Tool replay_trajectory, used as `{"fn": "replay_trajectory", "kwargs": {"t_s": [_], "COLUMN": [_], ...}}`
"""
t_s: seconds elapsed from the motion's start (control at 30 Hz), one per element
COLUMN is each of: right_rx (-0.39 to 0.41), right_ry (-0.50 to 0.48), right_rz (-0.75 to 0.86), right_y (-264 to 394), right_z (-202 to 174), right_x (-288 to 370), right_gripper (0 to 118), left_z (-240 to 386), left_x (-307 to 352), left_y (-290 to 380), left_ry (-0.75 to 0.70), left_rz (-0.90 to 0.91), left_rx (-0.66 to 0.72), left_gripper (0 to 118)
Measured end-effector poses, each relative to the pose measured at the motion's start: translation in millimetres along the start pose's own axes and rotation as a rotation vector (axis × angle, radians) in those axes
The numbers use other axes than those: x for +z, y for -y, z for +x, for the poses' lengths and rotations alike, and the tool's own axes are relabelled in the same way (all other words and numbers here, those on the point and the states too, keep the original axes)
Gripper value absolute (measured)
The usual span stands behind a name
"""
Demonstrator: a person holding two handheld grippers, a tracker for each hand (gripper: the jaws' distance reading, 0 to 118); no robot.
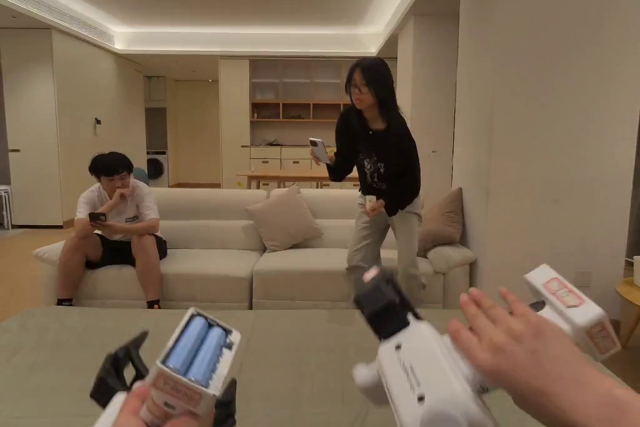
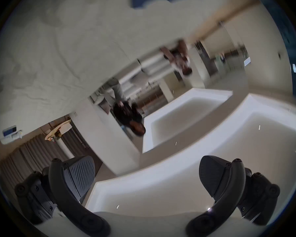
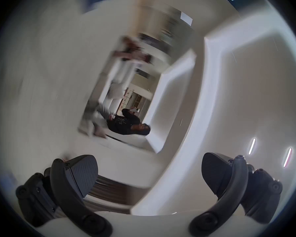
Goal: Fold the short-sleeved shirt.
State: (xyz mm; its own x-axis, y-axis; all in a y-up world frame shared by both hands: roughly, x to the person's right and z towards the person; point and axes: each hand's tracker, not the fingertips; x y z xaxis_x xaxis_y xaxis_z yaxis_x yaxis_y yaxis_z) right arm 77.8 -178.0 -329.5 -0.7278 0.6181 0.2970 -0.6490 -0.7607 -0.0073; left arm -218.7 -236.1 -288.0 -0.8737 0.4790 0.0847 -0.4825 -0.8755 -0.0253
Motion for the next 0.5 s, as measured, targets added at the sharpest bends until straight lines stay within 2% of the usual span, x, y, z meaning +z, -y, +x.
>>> {"fn": "replay_trajectory", "kwargs": {"t_s": [0.03, 0.07, 0.13, 0.17, 0.2, 0.23, 0.27, 0.3, 0.33, 0.37, 0.4, 0.43, 0.47, 0.5], "right_rx": [0.06, 0.036, -0.089, -0.153, -0.228, -0.329, -0.522, -0.833, -1.22, -1.545, -1.917, -2.234, -2.499, -2.712], "right_ry": [0.018, 0.004, -0.051, -0.061, -0.066, -0.11, -0.164, -0.247, -0.335, -0.413, -0.441, -0.447, -0.413, -0.327], "right_rz": [0.045, 0.089, 0.11, 0.096, 0.085, 0.078, 0.052, 0.027, 0.0, -0.008, -0.007, -0.015, -0.045, -0.064], "right_y": [-8, -12, -19, -21, -22, -21, -13, 1, 24, 52, 81, 110, 131, 150], "right_z": [-11, -13, -13, -10, -5, 3, 17, 37, 57, 68, 63, 57, 46, 34], "right_x": [5, 10, 16, 16, 15, 13, 14, 10, 4, -2, -15, -17, -14, -5], "right_gripper": [118, 118, 118, 118, 118, 118, 118, 118, 118, 118, 118, 118, 118, 118], "left_z": [-5, -12, -14, -13, -6, 5, 18, 35, 52, 63, 71, 78, 75, 67], "left_x": [7, 14, 13, 11, 6, -1, -9, -18, -26, -33, -37, -37, -28, -20], "left_y": [-8, -10, -21, -24, -22, -18, -9, 10, 35, 59, 89, 121, 151, 174], "left_ry": [-0.034, -0.073, -0.179, -0.171, -0.211, -0.261, -0.283, -0.313, -0.225, -0.198, -0.132, -0.087, -0.036, -0.01], "left_rz": [0.076, 0.138, 0.165, 0.136, 0.107, 0.045, -0.001, -0.05, -0.123, -0.181, -0.259, -0.295, -0.291, -0.203], "left_rx": [-0.032, -0.058, -0.076, -0.103, -0.191, -0.364, -0.568, -0.807, -1.106, -1.327, -1.585, -1.864, -2.139, -2.432], "left_gripper": [118, 118, 118, 118, 118, 118, 118, 118, 118, 118, 118, 118, 118, 118]}}
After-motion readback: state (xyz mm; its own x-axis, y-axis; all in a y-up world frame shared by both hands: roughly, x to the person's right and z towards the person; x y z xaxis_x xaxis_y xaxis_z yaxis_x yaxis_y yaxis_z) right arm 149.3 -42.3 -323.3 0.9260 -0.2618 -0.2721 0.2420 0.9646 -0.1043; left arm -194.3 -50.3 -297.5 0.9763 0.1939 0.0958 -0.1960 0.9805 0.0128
